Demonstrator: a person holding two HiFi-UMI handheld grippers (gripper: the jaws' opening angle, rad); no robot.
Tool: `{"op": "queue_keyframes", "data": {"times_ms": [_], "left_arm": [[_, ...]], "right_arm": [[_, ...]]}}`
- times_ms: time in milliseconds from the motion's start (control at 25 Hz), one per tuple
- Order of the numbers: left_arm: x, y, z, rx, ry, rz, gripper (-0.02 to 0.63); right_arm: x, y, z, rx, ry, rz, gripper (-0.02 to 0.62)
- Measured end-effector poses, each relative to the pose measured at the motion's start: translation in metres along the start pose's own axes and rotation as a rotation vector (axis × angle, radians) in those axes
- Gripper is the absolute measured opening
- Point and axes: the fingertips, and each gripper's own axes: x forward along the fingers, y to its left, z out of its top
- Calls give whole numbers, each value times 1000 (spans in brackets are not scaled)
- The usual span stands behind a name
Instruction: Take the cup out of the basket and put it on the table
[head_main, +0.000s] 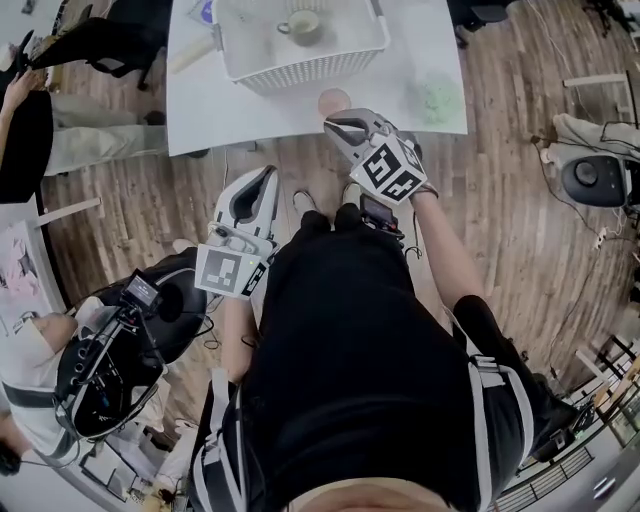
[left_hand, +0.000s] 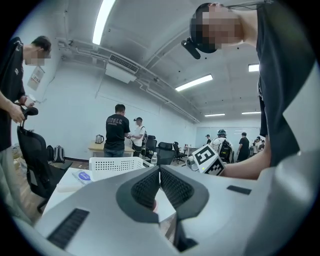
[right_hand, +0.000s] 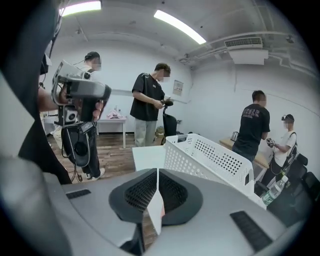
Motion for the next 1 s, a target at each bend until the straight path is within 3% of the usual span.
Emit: {"op": "queue_keyframes", "data": {"times_ms": [280, 720, 1000], "left_arm": [[22, -41, 1, 19, -18, -45, 21], [41, -62, 6, 20, -34, -111, 21], [44, -72, 5, 33, -30, -121, 20]], "right_arm": [[-79, 11, 29, 112, -193, -30, 20], [-136, 32, 53, 222, -415, -25, 18], [-154, 27, 48, 250, -443, -52, 18]]}}
